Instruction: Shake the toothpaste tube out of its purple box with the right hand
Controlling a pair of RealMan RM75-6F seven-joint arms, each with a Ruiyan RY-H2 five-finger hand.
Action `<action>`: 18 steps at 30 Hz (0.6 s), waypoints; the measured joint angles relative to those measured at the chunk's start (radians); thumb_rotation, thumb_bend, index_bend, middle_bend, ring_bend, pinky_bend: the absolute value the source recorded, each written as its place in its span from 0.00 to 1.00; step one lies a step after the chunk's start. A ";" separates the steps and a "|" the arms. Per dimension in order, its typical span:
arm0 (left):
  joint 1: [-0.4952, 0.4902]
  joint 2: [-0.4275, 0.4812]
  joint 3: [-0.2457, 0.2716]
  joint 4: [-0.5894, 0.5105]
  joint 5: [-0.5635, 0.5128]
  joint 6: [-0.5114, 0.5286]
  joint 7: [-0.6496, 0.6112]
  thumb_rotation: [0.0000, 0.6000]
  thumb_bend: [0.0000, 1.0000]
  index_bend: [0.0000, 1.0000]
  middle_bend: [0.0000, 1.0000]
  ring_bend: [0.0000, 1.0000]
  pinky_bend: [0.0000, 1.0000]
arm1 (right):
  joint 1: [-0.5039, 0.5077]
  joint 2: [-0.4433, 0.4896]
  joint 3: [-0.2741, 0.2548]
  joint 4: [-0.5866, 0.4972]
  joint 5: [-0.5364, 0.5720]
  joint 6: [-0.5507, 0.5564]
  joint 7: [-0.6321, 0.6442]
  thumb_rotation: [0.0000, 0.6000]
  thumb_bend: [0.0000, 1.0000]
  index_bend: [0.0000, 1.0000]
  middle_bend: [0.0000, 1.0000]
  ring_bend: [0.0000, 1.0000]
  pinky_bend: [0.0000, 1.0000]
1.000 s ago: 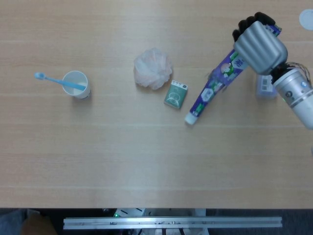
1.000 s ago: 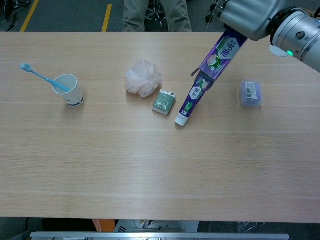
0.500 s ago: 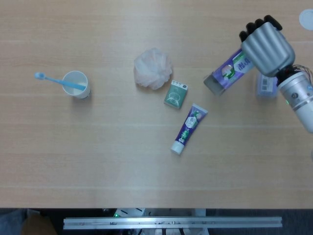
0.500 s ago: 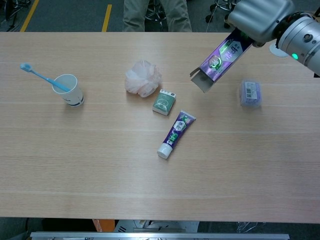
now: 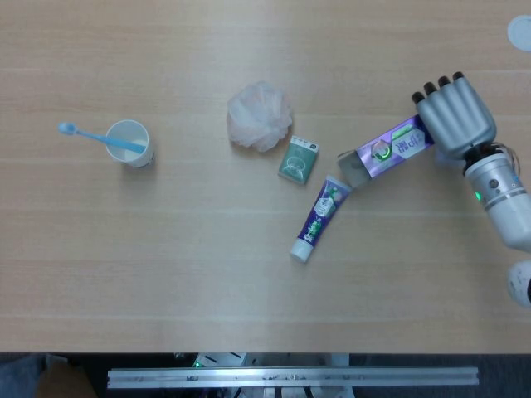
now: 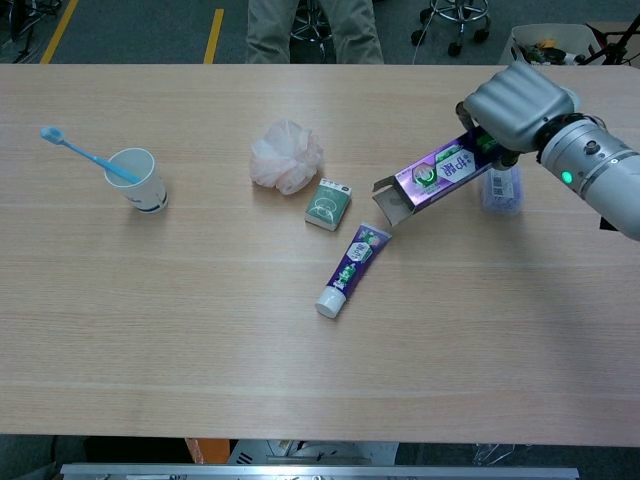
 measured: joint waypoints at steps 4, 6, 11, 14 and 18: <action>0.003 0.004 0.000 -0.008 -0.004 0.003 0.007 1.00 0.26 0.15 0.15 0.16 0.19 | -0.004 -0.020 0.011 0.029 0.051 -0.026 0.007 1.00 0.20 0.13 0.22 0.18 0.29; 0.003 0.005 0.001 -0.011 -0.007 0.000 0.011 1.00 0.26 0.15 0.15 0.16 0.19 | -0.007 -0.023 0.022 0.029 0.070 -0.033 0.016 1.00 0.19 0.03 0.16 0.14 0.25; -0.001 0.008 0.001 -0.019 -0.006 -0.004 0.019 1.00 0.26 0.15 0.15 0.16 0.19 | -0.023 -0.009 0.030 0.005 0.057 -0.015 0.059 1.00 0.19 0.00 0.12 0.10 0.22; -0.005 0.008 -0.001 -0.020 -0.002 -0.003 0.020 1.00 0.26 0.15 0.15 0.16 0.19 | -0.038 0.015 0.032 -0.026 0.050 0.001 0.077 1.00 0.19 0.00 0.12 0.10 0.22; -0.007 0.009 -0.002 -0.021 0.004 0.001 0.019 1.00 0.26 0.15 0.15 0.16 0.19 | -0.064 0.059 0.033 -0.080 0.033 0.035 0.110 1.00 0.19 0.02 0.16 0.10 0.22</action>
